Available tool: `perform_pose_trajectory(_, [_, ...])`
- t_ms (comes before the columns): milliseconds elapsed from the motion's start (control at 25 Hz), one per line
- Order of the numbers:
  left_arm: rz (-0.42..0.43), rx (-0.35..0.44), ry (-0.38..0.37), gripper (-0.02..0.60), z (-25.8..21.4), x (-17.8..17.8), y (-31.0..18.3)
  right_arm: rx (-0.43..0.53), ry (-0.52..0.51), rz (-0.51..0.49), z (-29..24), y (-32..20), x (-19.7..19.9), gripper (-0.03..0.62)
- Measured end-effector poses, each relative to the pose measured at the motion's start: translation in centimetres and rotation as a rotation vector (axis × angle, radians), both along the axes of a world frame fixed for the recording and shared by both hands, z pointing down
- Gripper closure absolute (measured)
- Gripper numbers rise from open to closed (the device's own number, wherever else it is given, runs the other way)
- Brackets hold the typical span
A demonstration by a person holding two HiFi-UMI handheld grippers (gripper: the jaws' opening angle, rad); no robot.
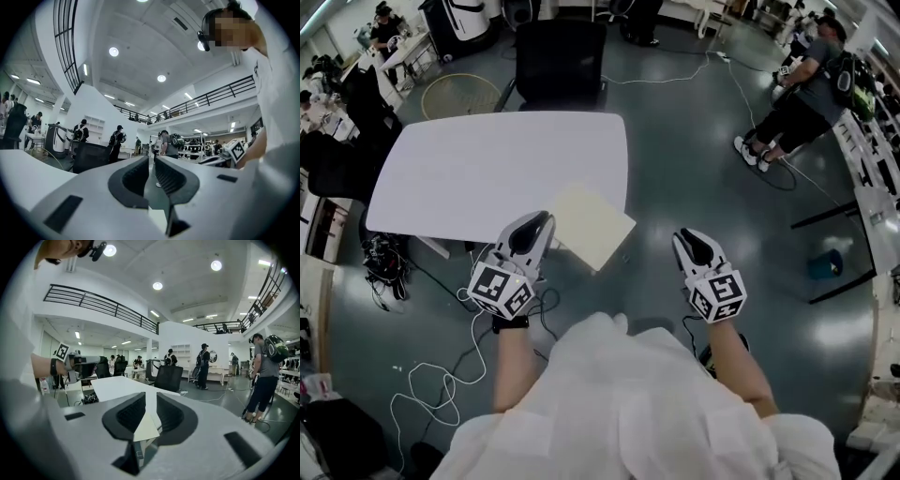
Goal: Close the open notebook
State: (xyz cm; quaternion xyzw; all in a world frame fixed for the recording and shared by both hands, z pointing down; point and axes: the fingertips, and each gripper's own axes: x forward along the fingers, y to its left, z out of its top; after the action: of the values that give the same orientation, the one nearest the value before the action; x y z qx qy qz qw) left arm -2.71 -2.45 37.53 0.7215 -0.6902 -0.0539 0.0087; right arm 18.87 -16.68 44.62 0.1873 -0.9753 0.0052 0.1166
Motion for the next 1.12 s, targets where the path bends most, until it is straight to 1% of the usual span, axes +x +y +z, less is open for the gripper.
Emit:
perform_pose_trajectory(160, [0.042, 0.003, -0.007, 0.540, 0.9, -1.4, -2.8, -0.024, 0.006, 0.018, 1.1, -2.4, -2.0, 0.516])
perform_pose_trajectory(280, [0.065, 0.000, -0.002, 0.540, 1.1, -3.8, -4.2, -0.059, 0.027, 0.046, 2.7, -3.2, -4.0, 0.514])
perform_pose_trajectory(400, [0.105, -0.005, 0.000, 0.540, 1.3, -6.3, -5.8, -0.093, 0.046, 0.100, 4.3, -4.0, -5.9, 0.510])
perform_pose_trajectory(600, [0.181, -0.014, -0.019, 0.540, 0.9, -10.2, -7.5, -0.135, 0.087, 0.204, 6.8, -4.5, -8.3, 0.499])
perform_pose_trajectory(760, [0.208, -0.012, -0.039, 0.540, 1.0, -13.2, -8.9, -0.153, 0.092, 0.279, 7.8, -5.3, -10.3, 0.494])
perform_pose_trajectory(1000, [0.311, -0.038, -0.024, 0.540, 3.5, -14.3, -10.5, -0.191, 0.125, 0.386, 10.7, -4.6, -11.4, 0.482])
perform_pose_trajectory(1120, [0.357, -0.052, -0.015, 0.540, 4.6, -14.5, -11.2, -0.222, 0.162, 0.414, 12.5, -3.4, -12.1, 0.476])
